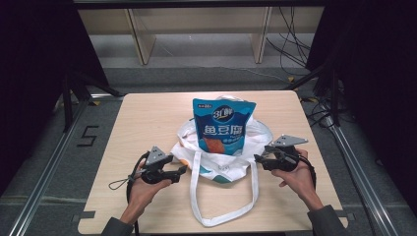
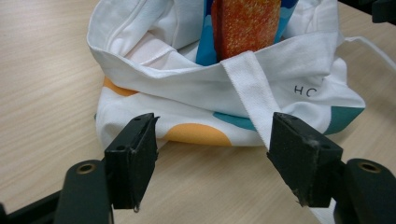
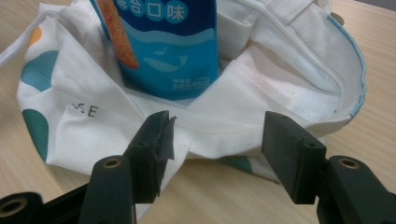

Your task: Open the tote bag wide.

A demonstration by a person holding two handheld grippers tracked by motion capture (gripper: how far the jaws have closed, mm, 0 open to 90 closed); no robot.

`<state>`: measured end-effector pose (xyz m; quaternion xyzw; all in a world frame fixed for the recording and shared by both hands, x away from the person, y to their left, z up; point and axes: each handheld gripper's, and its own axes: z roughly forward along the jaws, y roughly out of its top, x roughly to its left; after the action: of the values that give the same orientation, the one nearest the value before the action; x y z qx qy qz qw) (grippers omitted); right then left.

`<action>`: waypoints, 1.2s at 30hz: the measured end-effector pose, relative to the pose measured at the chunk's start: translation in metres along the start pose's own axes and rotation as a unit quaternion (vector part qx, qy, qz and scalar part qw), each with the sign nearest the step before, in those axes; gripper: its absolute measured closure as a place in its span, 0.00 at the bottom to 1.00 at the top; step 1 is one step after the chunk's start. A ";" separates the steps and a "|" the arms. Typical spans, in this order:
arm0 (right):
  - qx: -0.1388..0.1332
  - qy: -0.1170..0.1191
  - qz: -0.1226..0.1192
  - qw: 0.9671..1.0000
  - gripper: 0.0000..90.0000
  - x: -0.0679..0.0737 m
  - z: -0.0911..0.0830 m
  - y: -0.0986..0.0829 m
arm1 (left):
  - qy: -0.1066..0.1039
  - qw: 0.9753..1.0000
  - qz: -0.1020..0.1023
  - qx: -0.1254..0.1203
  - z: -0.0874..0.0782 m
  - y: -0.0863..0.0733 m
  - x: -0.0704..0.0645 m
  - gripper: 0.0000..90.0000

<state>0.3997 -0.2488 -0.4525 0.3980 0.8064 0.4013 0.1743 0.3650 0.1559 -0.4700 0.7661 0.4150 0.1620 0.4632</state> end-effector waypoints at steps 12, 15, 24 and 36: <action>-0.002 0.005 0.002 1.000 0.44 0.006 -0.019 -0.023 | -0.002 1.000 -0.006 0.002 -0.014 -0.015 -0.003 0.31; 0.002 0.006 0.009 1.000 0.43 0.010 -0.021 -0.029 | -0.004 1.000 -0.005 0.007 -0.016 -0.021 -0.006 0.30; 0.004 0.018 0.000 1.000 0.41 0.018 -0.023 -0.041 | -0.015 1.000 -0.005 0.018 -0.019 -0.038 -0.017 0.27; 0.018 0.024 0.008 1.000 0.40 0.034 -0.031 -0.058 | -0.022 1.000 -0.009 0.013 -0.028 -0.051 -0.030 0.23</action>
<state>0.3307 -0.2591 -0.4772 0.3977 0.8140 0.3979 0.1447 0.3039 0.1598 -0.4948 0.7719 0.4138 0.1353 0.4634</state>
